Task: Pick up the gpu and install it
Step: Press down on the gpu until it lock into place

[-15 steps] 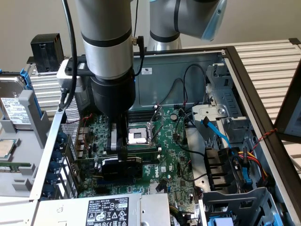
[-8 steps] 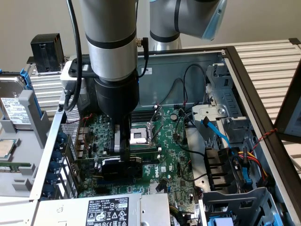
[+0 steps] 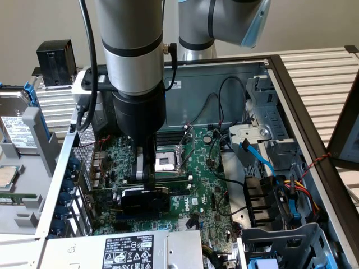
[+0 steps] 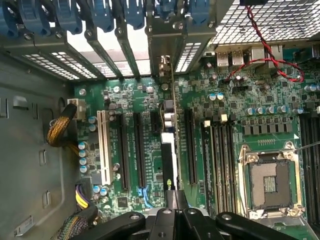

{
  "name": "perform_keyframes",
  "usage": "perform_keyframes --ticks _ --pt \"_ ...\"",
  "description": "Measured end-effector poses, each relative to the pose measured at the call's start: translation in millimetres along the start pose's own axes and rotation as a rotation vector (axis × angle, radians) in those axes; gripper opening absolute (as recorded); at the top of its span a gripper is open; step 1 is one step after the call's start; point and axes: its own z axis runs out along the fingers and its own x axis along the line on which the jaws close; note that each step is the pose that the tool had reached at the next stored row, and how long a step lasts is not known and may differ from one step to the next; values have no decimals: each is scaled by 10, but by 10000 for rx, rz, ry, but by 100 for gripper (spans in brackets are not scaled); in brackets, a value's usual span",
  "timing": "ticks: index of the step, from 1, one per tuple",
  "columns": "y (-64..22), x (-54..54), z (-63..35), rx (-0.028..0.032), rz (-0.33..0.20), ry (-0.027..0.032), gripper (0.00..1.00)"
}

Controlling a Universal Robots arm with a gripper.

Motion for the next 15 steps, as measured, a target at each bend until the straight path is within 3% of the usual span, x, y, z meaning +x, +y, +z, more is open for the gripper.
perform_keyframes --ticks 6,9,12,15 --pt "7 -56 8 -25 0 -22 11" --pt "12 -81 16 -109 2 -10 11" --pt "14 -80 22 -267 7 19 11" --pt "15 -80 38 -317 11 26 11"
